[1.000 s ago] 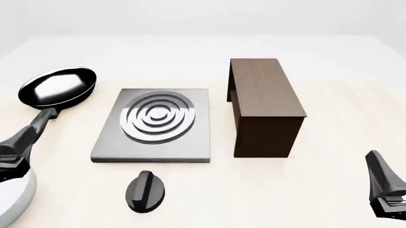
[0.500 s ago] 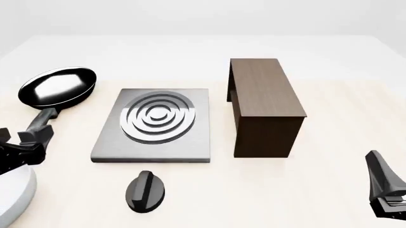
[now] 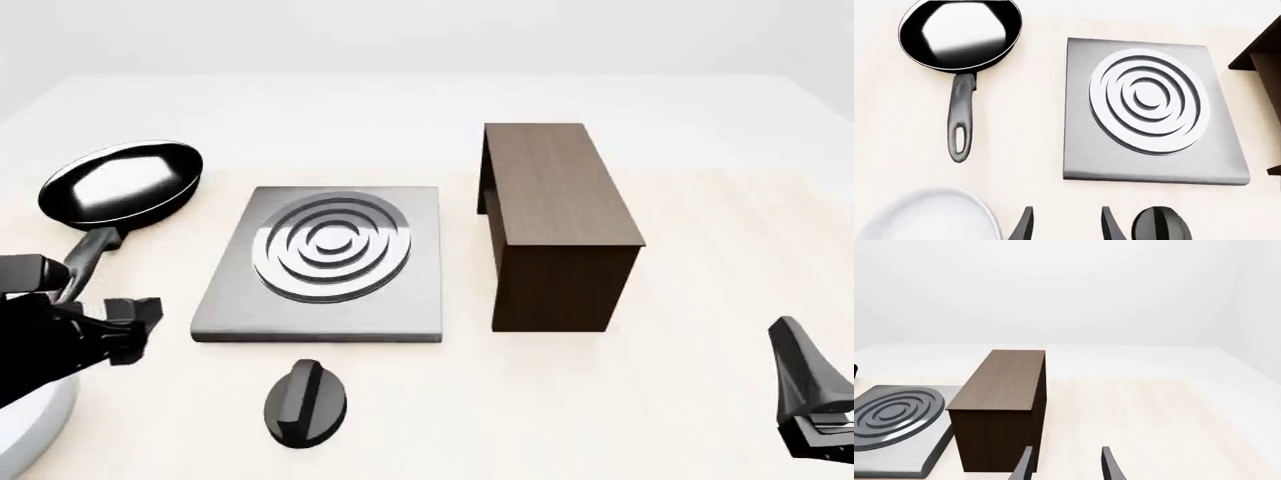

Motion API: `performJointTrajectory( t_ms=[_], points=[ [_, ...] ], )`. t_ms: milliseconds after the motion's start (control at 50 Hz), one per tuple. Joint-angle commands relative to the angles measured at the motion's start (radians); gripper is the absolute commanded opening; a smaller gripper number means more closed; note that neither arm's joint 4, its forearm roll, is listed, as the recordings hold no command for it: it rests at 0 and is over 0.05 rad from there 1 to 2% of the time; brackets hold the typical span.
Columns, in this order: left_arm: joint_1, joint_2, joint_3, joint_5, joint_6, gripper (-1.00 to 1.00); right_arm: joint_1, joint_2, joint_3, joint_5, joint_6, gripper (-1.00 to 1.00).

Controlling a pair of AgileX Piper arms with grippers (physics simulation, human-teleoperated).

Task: Turn on the stove.

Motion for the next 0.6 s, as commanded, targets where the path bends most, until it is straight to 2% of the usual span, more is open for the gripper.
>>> performJointTrajectory(
  t_ms=[20,300,480,560,600],
  points=[
    [-0.042,0.061,0.012,-0.016,-0.02,1.0,0.0,0.0,0.001,0.0,0.001,1.0],
    [-0.133,0.135,0.045,-0.044,-0.03,1.0,0.0,0.0,0.001,0.0,0.001,1.0],
    [-0.206,0.159,0.069,-0.07,-0.093,1.0,0.0,0.0,0.001,0.0,0.001,1.0],
    [-0.206,0.165,0.078,-0.077,-0.083,1.0,0.0,-0.001,0.001,0.0,0.001,1.0],
    [-0.217,0.178,0.088,-0.089,-0.102,1.0,0.0,-0.001,0.001,0.0,0.0,1.0]
  ],
)
